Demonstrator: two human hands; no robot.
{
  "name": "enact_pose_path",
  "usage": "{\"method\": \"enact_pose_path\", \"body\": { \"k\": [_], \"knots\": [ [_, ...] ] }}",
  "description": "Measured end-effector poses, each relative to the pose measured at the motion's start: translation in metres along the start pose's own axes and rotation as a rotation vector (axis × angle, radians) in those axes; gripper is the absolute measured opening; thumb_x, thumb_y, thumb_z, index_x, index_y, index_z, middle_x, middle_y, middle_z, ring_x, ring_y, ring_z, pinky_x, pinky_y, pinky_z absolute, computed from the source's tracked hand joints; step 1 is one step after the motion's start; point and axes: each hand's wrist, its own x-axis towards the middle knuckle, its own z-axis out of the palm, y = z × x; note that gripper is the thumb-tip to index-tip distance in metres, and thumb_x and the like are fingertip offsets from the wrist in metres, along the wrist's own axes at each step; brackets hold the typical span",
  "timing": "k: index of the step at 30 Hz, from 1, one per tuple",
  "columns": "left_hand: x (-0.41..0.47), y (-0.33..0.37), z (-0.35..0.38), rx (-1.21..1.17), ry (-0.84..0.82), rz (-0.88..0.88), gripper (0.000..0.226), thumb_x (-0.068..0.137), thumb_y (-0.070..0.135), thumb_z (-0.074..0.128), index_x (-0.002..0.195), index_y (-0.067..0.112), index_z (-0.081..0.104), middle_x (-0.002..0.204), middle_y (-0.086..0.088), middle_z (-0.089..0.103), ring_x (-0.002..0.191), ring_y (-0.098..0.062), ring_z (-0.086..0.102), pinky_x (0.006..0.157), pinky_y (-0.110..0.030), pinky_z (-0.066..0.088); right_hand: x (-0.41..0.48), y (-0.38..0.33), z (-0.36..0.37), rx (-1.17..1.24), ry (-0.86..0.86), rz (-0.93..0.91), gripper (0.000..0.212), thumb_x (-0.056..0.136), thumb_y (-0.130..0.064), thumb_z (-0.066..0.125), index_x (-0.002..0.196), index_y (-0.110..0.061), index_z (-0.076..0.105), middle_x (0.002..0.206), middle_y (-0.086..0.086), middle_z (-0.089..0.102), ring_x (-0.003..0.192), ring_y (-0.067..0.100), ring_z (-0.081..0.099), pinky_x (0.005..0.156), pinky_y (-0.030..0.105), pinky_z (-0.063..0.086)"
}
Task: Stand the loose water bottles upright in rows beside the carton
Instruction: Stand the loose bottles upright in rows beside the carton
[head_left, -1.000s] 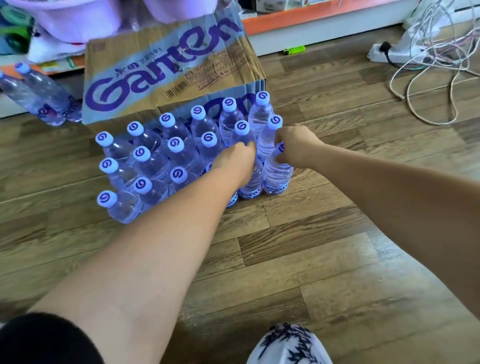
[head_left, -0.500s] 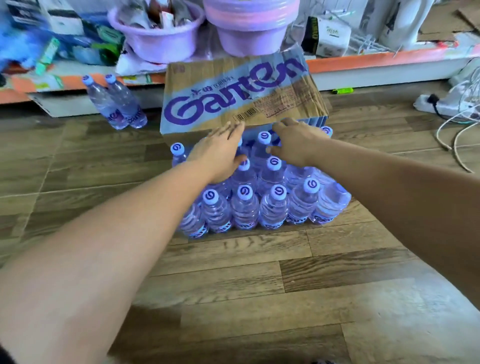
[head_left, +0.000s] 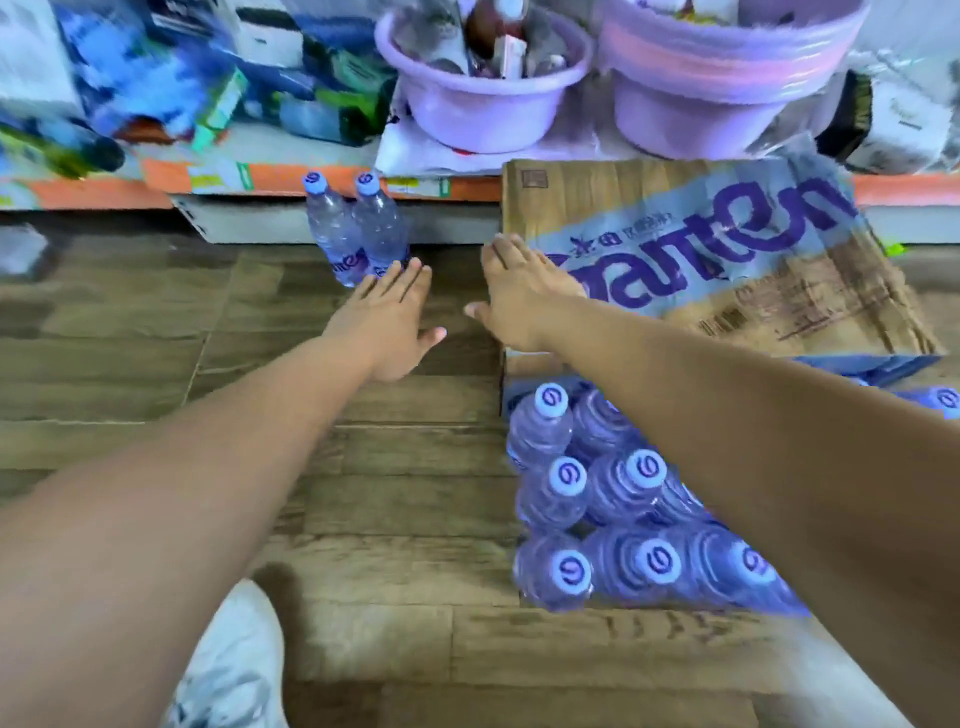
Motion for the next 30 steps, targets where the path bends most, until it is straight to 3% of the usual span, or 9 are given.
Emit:
{"method": "enact_pose_path", "body": {
  "k": [10, 12, 15, 18, 20, 26, 30],
  "knots": [
    [0.124, -0.151, -0.005, -0.058, 0.157, -0.09, 0.075, 0.097, 0.035, 0.042, 0.152, 0.008, -0.002, 0.161, -0.006, -0.007, 0.15, -0.021, -0.002, 0.121, -0.036, 0.003, 0.174, -0.061, 0.01, 0.005, 0.001, -0.057, 0.08, 0.098, -0.037, 0.043, 0.152, -0.007, -0.007, 0.161, 0.011, -0.012, 0.15, 0.023, -0.005, 0.123, 0.034, 0.004],
    [0.148, -0.173, -0.007, -0.073, 0.18, -0.084, 0.075, 0.097, 0.033, 0.044, 0.151, 0.008, -0.001, 0.161, -0.005, -0.007, 0.15, -0.024, 0.0, 0.121, -0.039, 0.005, 0.201, -0.069, 0.011, -0.003, 0.013, -0.078, 0.081, 0.096, -0.036, 0.046, 0.153, -0.009, -0.005, 0.161, 0.011, -0.01, 0.15, 0.026, 0.0, 0.121, 0.036, 0.01],
    [0.175, -0.198, -0.003, -0.142, 0.164, -0.053, 0.077, 0.094, 0.024, 0.052, 0.152, 0.011, 0.003, 0.161, -0.002, -0.007, 0.149, -0.029, 0.007, 0.121, -0.043, 0.016, 0.233, -0.079, 0.015, -0.031, 0.004, -0.115, 0.073, 0.095, -0.028, 0.05, 0.152, -0.015, 0.008, 0.159, 0.011, 0.005, 0.142, 0.036, 0.021, 0.113, 0.042, 0.028],
    [0.196, -0.207, 0.003, -0.195, 0.208, -0.056, 0.071, 0.091, 0.015, 0.057, 0.15, 0.017, 0.017, 0.157, -0.003, 0.019, 0.135, -0.034, 0.04, 0.105, -0.047, 0.04, 0.254, -0.085, 0.02, -0.092, 0.04, -0.123, 0.051, 0.094, -0.015, 0.049, 0.143, -0.014, 0.032, 0.15, 0.012, 0.022, 0.123, 0.042, 0.038, 0.099, 0.042, 0.039],
    [0.201, -0.206, 0.005, -0.186, 0.282, -0.058, 0.057, 0.089, 0.016, 0.058, 0.141, 0.017, 0.034, 0.143, -0.01, 0.038, 0.118, -0.041, 0.052, 0.092, -0.048, 0.046, 0.26, -0.084, 0.022, -0.161, 0.083, -0.111, 0.038, 0.093, -0.009, 0.049, 0.131, -0.009, 0.043, 0.144, 0.013, 0.03, 0.118, 0.042, 0.04, 0.091, 0.043, 0.043],
    [0.186, -0.204, -0.011, -0.081, 0.289, -0.004, 0.04, 0.082, 0.033, 0.066, 0.113, 0.012, 0.054, 0.113, -0.017, 0.054, 0.1, -0.04, 0.058, 0.078, -0.041, 0.047, 0.257, -0.083, 0.026, -0.215, 0.117, -0.094, 0.035, 0.092, -0.006, 0.054, 0.126, -0.009, 0.045, 0.134, 0.016, 0.036, 0.115, 0.04, 0.044, 0.072, 0.041, 0.04],
    [0.156, -0.188, -0.004, 0.089, 0.263, 0.017, 0.041, 0.085, 0.034, 0.065, 0.114, 0.009, 0.051, 0.111, -0.016, 0.052, 0.096, -0.037, 0.06, 0.069, -0.035, 0.042, 0.228, -0.088, 0.028, -0.048, 0.086, -0.054, 0.024, 0.094, -0.01, 0.052, 0.117, -0.004, 0.047, 0.139, 0.019, 0.03, 0.097, 0.043, 0.057, 0.067, 0.038, 0.04]
  ]
}}
